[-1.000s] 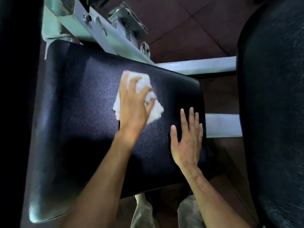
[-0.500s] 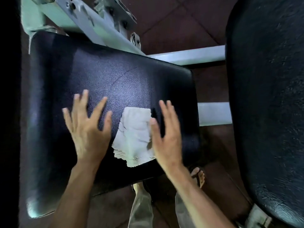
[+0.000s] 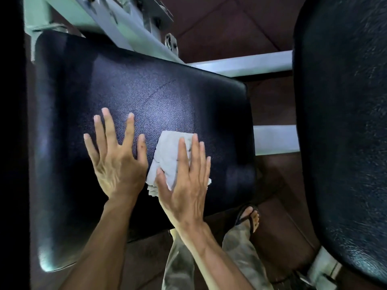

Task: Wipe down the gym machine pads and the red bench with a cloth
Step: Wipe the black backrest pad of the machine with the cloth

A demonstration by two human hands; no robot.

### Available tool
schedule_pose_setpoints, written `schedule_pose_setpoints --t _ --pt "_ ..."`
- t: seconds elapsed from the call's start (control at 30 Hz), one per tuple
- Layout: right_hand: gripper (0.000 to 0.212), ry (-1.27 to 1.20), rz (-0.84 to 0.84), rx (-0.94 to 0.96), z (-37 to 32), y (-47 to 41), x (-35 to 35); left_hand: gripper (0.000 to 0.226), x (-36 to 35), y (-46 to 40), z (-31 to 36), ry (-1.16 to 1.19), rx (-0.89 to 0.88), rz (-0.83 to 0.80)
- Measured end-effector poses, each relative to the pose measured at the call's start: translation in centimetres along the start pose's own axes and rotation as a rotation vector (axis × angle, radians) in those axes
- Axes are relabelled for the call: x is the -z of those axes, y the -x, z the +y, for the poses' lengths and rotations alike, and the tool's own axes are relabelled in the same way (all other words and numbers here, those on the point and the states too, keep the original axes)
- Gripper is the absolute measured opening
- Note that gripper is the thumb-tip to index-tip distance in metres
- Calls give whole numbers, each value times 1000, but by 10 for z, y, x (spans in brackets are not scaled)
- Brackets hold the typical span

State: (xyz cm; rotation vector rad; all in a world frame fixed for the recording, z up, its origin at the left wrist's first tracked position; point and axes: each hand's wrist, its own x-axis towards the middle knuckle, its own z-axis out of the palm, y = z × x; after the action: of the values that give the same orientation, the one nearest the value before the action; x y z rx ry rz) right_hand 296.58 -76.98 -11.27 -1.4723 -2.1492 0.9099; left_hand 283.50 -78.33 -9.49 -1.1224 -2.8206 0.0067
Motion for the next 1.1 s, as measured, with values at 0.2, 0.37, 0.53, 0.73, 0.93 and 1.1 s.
schedule_pose_setpoints --t 0.2,0.37,0.53,0.73,0.93,1.1 --pt "57 -5 0 97 11 3 1 48 0 1 1 7 -60 -27" --pt "62 22 39 -80 57 21 24 49 2 1 2 6 -56 -83" --pt "59 -16 209 -374 91 -51 35 49 1 1 2 -18 -55 -73" --pt "54 -38 298 -149 30 -211 -6 50 -4 2 3 -20 -49 -51" --pt "46 25 14 235 40 -81 12 50 0 1 6 -1 -30 -60" --pt "50 70 74 -82 106 -61 40 50 0 1 6 17 -22 -59"
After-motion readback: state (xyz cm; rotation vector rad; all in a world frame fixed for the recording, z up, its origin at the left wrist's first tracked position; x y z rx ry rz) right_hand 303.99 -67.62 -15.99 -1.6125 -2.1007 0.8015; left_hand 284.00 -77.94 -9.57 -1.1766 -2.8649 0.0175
